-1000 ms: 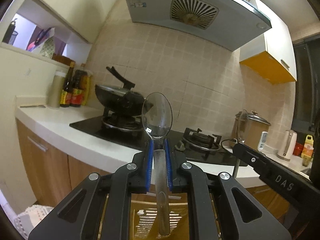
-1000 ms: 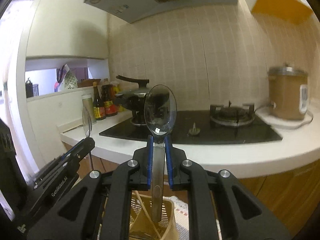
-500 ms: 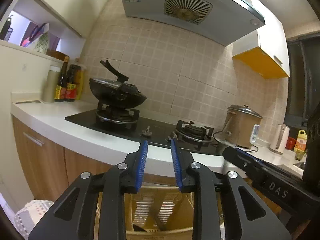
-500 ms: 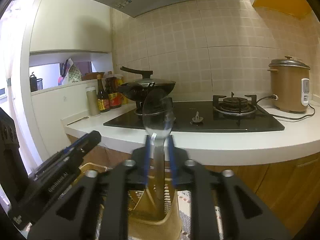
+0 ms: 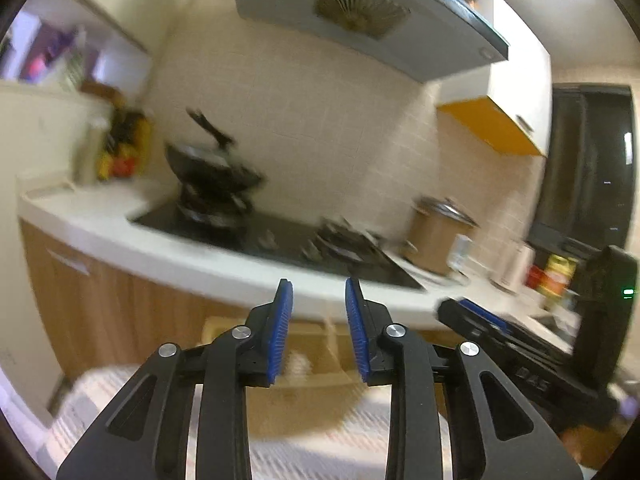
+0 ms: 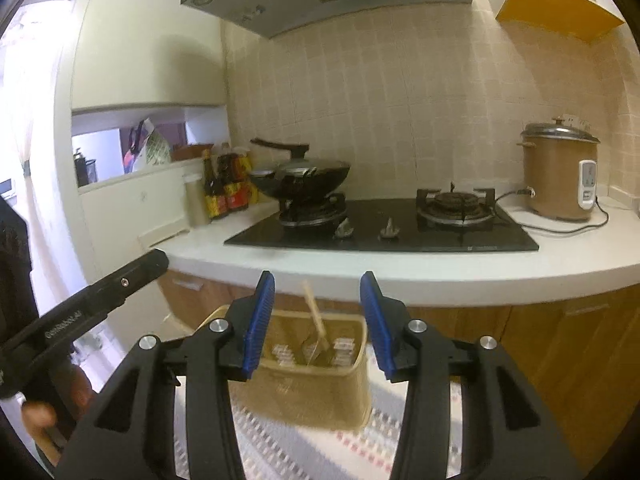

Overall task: Organize utensils
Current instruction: 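Lower the left tool onto a clear spoon while the right tool grasps another clear spoon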

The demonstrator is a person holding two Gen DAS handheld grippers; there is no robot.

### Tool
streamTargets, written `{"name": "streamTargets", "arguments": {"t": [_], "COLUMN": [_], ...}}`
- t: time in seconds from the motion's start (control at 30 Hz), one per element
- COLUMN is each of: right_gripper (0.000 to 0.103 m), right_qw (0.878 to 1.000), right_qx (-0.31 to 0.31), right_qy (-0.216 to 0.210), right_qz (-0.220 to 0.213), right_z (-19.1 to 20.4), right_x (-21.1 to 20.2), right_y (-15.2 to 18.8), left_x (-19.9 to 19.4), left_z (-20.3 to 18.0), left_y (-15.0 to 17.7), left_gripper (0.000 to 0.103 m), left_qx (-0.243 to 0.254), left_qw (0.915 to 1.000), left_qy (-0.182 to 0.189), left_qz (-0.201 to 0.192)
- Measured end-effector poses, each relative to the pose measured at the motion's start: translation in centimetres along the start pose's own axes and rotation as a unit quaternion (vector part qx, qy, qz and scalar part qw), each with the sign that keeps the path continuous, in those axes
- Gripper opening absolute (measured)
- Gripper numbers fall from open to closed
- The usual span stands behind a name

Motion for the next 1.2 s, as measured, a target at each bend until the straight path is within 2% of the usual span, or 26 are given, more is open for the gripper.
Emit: {"name": "streamTargets", "arguments": {"t": [0.1,0.17,0.23,0.37,0.43,0.5,0.63,0.7,0.77,0.8,0.87,0.9,1.07,1.2], "right_gripper": [0.041,0.041,0.041,0.041,0.041,0.041,0.041,0.041,0.041,0.041,0.041,0.038,0.036,0.036], "right_qw": [1.0,0.998,0.996,0.986,0.978,0.967,0.939,0.927,0.913,0.902,0.893,0.889,0.891,0.882], "right_qx": [0.004,0.01,0.016,0.034,0.039,0.041,0.082,0.103,0.13,0.149,0.159,0.161,0.152,0.157], "right_qy": [-0.001,-0.002,-0.002,-0.012,-0.02,-0.019,-0.05,-0.066,-0.092,-0.104,-0.113,-0.116,-0.089,-0.069], "right_qz": [0.029,0.056,0.087,0.165,0.205,0.252,0.331,0.354,0.376,0.392,0.405,0.413,0.419,0.44], "right_z": [0.7,1.2,1.5,1.7,1.8,1.7,1.1,0.9,0.9,1.0,1.4,1.8,2.8,2.9], "right_x": [-1.3,-1.9,-2.1,-1.9,-1.6,-1.1,-0.3,-0.1,0.1,0.2,0.4,0.5,1.5,3.1], "right_y": [0.8,1.6,2.5,5.0,6.6,8.6,12.6,14.1,15.4,16.3,17.0,17.5,17.7,18.7], "left_x": [-1.5,-2.4,-3.0,-3.2,-3.5,-3.9,-4.6,-4.7,-4.9,-4.9,-4.7,-4.5,-3.5,-3.0], "left_z": [-0.3,-0.6,-0.9,-0.6,0.3,1.5,4.0,4.4,4.6,4.6,4.7,4.5,3.6,3.1], "left_y": [0.6,1.3,2.6,6.3,9.2,11.5,16.2,17.5,18.3,18.7,19.2,19.3,20.1,20.6], "left_gripper": [0.028,0.028,0.028,0.028,0.028,0.028,0.028,0.028,0.028,0.028,0.028,0.028,0.026,0.026], "left_qx": [-0.001,0.011,0.029,0.046,0.046,0.038,0.008,0.001,-0.006,-0.01,-0.009,-0.004,0.021,0.042], "left_qw": [0.9986,0.9968,0.9918,0.9731,0.9587,0.9467,0.9208,0.9148,0.9139,0.9138,0.913,0.9124,0.9083,0.9079], "left_qy": [0.021,0.02,0.015,0.005,0.007,0.001,0.001,0.007,0.013,0.019,0.018,0.014,0.006,-0.002], "left_qz": [0.048,0.077,0.124,0.225,0.281,0.32,0.39,0.404,0.406,0.406,0.407,0.409,0.418,0.417]}}
Point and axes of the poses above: each gripper's, at about its wrist camera, not at the fingertips, and x roughly the way its jaws point, z to its left, y to its underside, the point moved 1 cm from there along x, roughly the way its jaws point, and after that the axes turned 1 degree about z, right-handed, at the moved point
